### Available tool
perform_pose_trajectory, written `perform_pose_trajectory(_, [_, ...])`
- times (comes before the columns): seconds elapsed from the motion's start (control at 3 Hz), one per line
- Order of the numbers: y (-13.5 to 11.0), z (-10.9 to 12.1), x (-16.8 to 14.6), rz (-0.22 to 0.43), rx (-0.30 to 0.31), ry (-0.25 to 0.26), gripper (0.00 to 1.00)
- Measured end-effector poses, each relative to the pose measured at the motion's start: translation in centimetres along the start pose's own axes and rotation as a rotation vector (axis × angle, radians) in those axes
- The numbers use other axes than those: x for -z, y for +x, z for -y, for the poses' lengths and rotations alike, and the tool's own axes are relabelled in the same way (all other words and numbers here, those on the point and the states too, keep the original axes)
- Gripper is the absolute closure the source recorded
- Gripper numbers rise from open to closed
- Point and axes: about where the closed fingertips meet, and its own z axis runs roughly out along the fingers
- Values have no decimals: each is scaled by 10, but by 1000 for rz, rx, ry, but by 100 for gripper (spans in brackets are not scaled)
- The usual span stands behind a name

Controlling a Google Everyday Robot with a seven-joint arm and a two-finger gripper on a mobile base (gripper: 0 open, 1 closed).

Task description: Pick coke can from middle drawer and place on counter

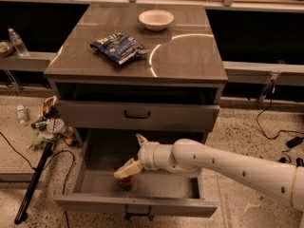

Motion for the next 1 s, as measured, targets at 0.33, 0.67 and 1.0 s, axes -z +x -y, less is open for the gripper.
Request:
perform_pose_trajectory(0.33, [31, -9, -26, 0, 54, -53, 0])
perform_pose_trajectory(0.67, [63, -11, -41, -20, 72, -80, 0])
perform_pose_trajectory(1.0, [89, -9, -48, -28, 58, -65, 4])
